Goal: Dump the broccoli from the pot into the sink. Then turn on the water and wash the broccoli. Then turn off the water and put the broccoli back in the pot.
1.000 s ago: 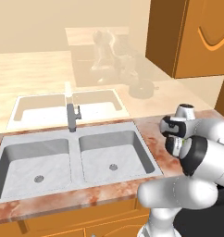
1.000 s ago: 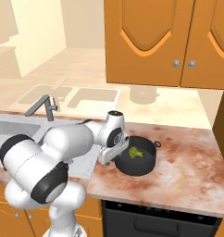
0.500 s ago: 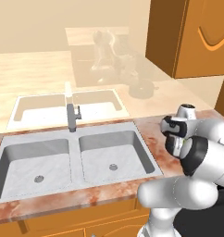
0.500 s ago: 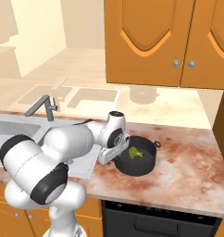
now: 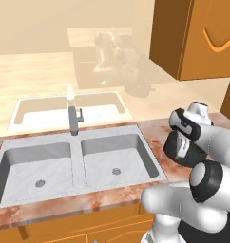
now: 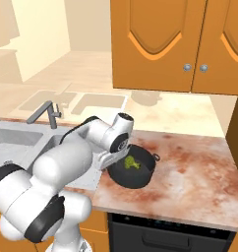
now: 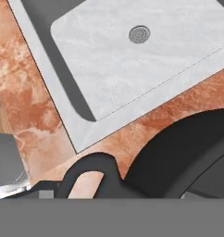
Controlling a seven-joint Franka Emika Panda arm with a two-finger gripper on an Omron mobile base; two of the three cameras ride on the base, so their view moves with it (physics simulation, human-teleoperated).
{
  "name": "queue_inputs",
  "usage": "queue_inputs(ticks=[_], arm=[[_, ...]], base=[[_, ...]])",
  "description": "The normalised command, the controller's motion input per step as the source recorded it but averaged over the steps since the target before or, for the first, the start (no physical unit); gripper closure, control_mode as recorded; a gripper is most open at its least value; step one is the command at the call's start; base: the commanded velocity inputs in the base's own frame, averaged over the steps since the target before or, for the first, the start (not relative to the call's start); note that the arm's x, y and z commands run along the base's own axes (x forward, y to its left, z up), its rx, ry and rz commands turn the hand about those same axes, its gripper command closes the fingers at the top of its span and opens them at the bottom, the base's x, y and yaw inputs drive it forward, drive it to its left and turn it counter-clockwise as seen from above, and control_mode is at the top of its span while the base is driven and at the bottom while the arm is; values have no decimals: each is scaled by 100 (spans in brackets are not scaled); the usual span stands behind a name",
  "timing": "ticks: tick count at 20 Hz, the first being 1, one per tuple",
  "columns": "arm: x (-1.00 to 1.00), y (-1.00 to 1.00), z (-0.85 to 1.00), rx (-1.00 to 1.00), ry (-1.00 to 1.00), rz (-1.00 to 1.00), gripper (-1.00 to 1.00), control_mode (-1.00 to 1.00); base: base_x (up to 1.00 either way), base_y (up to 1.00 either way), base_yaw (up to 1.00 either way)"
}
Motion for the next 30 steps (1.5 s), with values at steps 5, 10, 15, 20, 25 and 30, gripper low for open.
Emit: queue_inputs(ticks=[5, 10, 15, 20, 25, 30], arm=[[-19, 97, 43, 6, 6, 0, 100, -100], [-4, 100, 30, 0, 2, 0, 100, -100], [3, 100, 15, 0, 0, 0, 100, -100], [23, 98, 1, 0, -2, 0, 100, -100], [46, 80, 0, 2, -4, 0, 100, -100], [50, 61, 5, 9, -3, 0, 100, -100]], base=[[0, 0, 0], [0, 0, 0], [0, 0, 0], [0, 0, 0], [0, 0, 0], [0, 0, 0]])
